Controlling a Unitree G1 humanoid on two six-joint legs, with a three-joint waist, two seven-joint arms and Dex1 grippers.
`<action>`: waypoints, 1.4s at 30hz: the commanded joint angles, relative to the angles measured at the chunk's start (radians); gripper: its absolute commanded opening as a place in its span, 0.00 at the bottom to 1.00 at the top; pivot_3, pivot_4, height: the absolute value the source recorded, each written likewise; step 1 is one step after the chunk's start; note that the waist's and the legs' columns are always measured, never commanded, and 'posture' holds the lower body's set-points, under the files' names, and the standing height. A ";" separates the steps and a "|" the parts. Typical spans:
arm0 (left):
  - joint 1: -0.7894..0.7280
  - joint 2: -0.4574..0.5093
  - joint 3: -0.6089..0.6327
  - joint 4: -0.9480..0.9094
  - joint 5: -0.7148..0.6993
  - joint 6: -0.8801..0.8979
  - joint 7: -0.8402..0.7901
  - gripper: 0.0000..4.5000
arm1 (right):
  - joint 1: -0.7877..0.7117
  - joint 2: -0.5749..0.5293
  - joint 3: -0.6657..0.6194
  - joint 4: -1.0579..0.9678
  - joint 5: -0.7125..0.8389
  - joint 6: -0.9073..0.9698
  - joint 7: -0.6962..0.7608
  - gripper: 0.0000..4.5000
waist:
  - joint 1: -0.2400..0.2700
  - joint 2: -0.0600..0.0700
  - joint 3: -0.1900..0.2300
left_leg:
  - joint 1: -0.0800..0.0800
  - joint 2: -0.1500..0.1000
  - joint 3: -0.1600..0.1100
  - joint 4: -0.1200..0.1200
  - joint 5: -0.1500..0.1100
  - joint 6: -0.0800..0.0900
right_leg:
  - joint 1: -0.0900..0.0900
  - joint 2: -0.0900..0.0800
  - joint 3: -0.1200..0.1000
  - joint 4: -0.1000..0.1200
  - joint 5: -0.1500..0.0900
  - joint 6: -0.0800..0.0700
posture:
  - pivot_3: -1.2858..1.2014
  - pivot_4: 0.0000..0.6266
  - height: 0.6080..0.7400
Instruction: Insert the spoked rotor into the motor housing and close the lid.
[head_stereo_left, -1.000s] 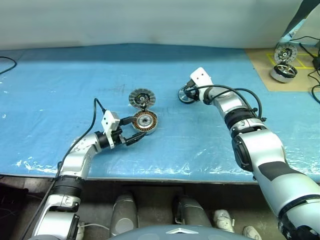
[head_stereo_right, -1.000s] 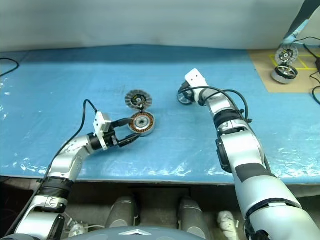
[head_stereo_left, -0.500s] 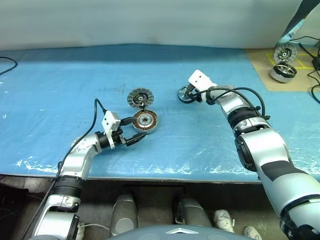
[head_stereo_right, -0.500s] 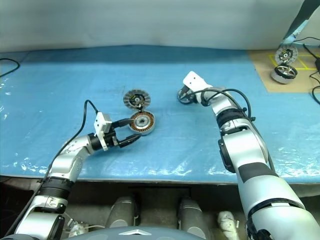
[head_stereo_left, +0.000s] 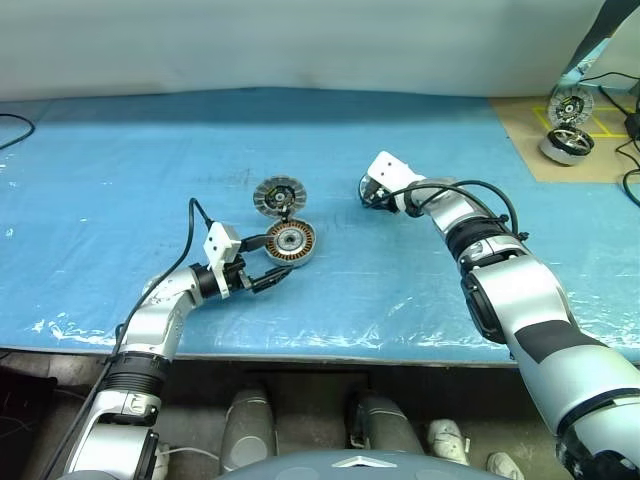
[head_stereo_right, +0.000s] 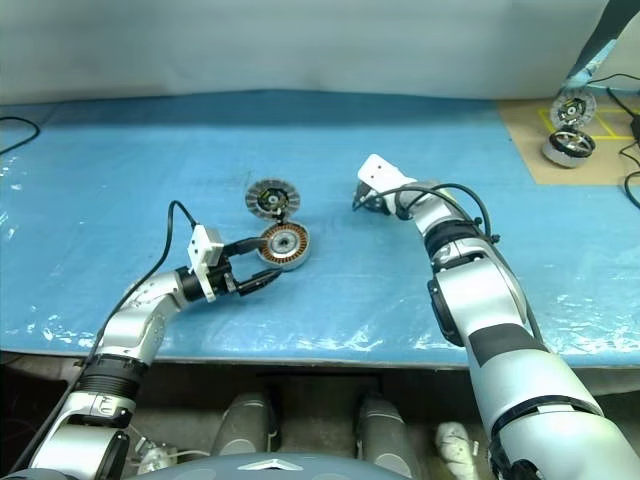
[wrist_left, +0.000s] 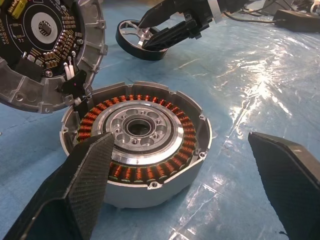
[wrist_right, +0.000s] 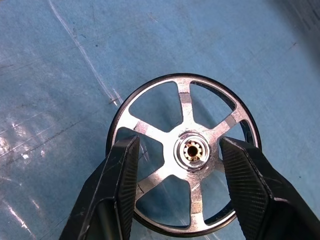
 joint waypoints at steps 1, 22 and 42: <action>0.015 0.004 -0.011 -0.012 0.010 0.013 0.004 1.00 | 0.000 0.000 0.002 -0.008 0.004 -0.012 0.066 0.46 | 0.000 0.000 0.000 | 0.000 0.000 0.000 0.000 0.000 0.000 | 0.000 0.000 0.000 0.000 0.000 0.000 | 0.52 0.24 1.00; 0.009 0.034 0.023 -0.065 -0.058 0.066 -0.033 1.00 | 0.287 -0.135 -0.149 -0.667 0.272 0.218 0.413 0.36 | 0.003 -0.002 0.001 | 0.000 0.000 0.001 0.000 0.001 0.003 | 0.000 0.000 0.001 -0.001 0.000 0.000 | 0.52 0.24 1.00; -0.041 0.090 0.048 0.022 -0.057 0.056 -0.104 1.00 | 0.581 -0.048 -0.158 -1.454 0.720 0.816 0.388 0.36 | 0.003 -0.004 0.004 | 0.002 -0.001 0.001 -0.008 0.000 0.000 | 0.000 0.001 0.002 -0.008 0.001 0.002 | 0.52 0.24 1.00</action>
